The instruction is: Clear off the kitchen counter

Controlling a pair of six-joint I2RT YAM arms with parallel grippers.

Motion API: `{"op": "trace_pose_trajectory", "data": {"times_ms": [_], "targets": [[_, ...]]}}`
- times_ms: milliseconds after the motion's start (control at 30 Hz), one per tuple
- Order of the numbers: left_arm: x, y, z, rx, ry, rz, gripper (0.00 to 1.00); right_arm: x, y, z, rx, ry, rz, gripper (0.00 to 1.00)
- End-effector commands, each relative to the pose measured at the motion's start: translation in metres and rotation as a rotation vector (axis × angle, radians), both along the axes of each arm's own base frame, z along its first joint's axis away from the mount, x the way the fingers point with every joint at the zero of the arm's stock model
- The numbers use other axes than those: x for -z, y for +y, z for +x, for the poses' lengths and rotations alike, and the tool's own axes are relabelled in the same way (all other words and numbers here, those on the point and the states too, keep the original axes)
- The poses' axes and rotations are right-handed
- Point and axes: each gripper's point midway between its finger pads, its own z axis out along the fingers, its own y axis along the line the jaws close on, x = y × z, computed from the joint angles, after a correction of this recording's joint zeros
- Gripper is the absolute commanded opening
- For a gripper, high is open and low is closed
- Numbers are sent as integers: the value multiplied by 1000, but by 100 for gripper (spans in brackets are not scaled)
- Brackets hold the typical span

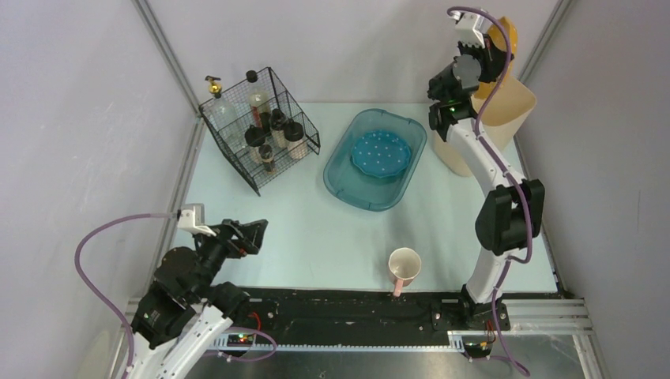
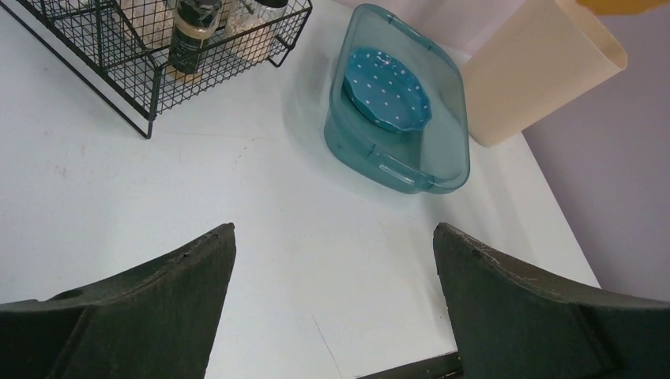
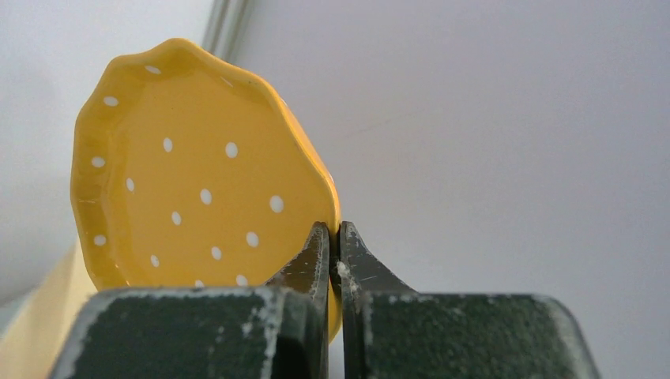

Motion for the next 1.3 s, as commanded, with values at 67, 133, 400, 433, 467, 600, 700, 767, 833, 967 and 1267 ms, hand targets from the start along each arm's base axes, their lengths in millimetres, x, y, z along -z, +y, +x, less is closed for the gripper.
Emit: {"op": "trace_pose_trajectory", "data": {"times_ms": [67, 133, 400, 433, 467, 600, 700, 767, 833, 967, 1267], "targets": [[-3, -2, 3, 6, -8, 6, 98, -139, 20, -74, -216, -511, 141, 0], [-3, -2, 4, 4, -4, 9, 98, -149, 29, -79, -261, -523, 156, 0], [0, -4, 6, 4, 11, 21, 98, -143, 86, -70, -537, -424, 297, 0], [0, -4, 6, 5, 11, 21, 98, -140, 98, -63, -604, -436, 351, 0], [1, -4, 7, 6, 16, 24, 98, -129, 105, -59, -632, -389, 400, 0], [2, -5, 8, 8, 24, 29, 98, -100, 133, -49, -770, -282, 525, 0], [2, -5, 8, 7, 24, 30, 98, -69, 157, -43, -863, -164, 610, 0], [3, -5, 8, 7, 26, 30, 98, -49, 170, -39, -898, -103, 678, 0], [4, -6, 9, 6, 30, 33, 98, -24, 180, -34, -907, -43, 741, 0], [5, -6, 9, 7, 34, 37, 98, 33, 194, -23, -932, 58, 881, 0], [6, -7, 10, 9, 40, 41, 98, 139, 206, -5, -861, 171, 1085, 0]]}}
